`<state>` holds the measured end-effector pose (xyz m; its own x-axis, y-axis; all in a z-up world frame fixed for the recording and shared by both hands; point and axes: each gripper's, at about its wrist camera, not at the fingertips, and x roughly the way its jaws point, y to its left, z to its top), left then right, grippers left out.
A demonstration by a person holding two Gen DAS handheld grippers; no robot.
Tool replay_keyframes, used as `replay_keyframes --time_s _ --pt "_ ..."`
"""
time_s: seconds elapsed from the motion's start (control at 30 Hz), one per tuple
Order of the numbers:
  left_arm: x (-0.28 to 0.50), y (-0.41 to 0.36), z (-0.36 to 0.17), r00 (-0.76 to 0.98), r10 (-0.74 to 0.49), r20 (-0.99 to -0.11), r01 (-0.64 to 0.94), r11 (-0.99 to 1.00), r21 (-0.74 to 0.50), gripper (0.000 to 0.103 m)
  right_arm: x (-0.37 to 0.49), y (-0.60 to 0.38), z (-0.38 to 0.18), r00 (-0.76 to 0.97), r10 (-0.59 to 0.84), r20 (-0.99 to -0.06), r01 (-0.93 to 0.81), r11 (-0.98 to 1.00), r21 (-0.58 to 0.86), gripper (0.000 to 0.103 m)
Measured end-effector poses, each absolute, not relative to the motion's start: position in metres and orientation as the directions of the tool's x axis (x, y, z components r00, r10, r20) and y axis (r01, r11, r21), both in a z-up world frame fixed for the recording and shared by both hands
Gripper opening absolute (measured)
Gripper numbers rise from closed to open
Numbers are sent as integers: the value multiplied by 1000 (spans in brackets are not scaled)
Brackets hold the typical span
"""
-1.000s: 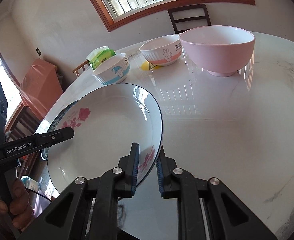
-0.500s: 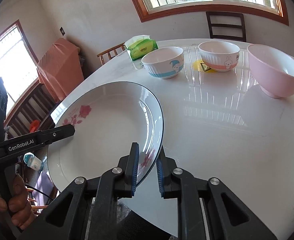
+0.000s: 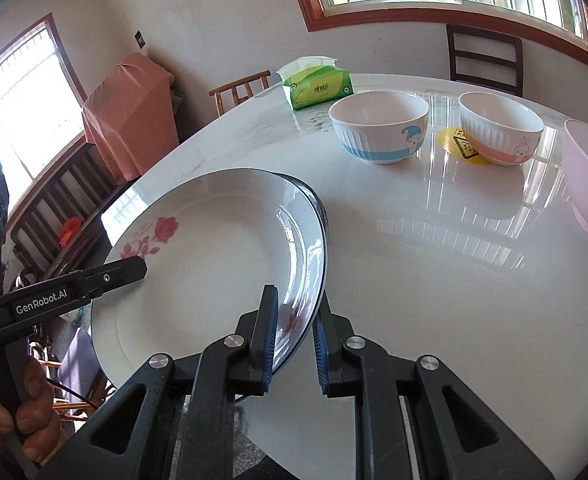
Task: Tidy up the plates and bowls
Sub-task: 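Lift the pink-flowered dish with both tools and carry it over the plate stack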
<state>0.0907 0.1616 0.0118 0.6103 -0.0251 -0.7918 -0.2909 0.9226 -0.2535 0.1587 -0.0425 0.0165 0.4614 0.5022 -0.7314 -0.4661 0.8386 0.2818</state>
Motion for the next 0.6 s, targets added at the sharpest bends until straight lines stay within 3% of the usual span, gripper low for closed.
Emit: replay_keyframes --time_s 0.6 --pt "105 186 2 601 -4 -799 -334 907 -256 19 168 -15 11 455 497 -738 -489 833 259 16"
